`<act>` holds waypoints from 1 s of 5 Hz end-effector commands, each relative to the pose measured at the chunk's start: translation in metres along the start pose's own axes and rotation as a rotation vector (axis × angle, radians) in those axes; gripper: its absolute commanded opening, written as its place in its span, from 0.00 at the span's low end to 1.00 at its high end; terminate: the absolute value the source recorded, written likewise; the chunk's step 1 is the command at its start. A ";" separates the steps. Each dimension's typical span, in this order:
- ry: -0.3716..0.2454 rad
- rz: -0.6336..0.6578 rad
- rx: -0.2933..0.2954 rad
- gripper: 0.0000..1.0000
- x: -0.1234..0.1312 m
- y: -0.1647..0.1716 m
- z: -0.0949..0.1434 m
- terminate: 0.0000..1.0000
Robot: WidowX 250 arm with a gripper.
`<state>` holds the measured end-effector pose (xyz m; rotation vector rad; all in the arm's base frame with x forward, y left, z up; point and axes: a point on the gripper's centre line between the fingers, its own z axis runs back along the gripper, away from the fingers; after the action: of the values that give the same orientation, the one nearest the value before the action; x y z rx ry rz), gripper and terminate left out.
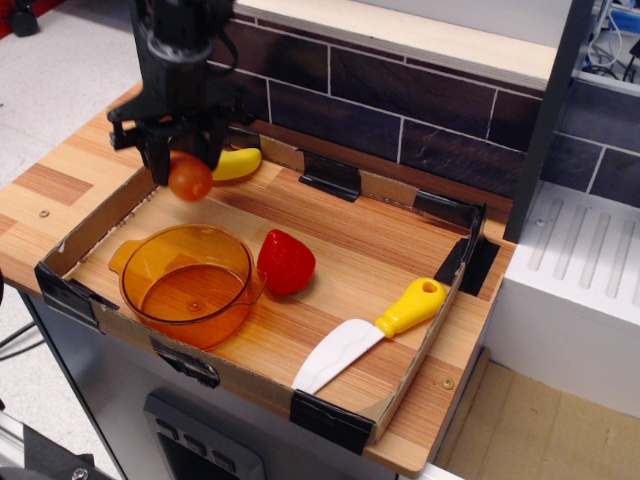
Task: Take carrot out of pot
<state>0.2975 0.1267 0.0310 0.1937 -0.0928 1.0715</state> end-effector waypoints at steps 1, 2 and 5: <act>-0.032 -0.015 0.008 0.00 0.001 -0.003 -0.004 0.00; -0.020 -0.026 0.008 0.00 0.000 -0.002 -0.003 0.00; -0.001 -0.010 -0.001 1.00 0.006 0.001 0.013 0.00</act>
<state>0.2883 0.1230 0.0217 0.2069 -0.0075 1.0477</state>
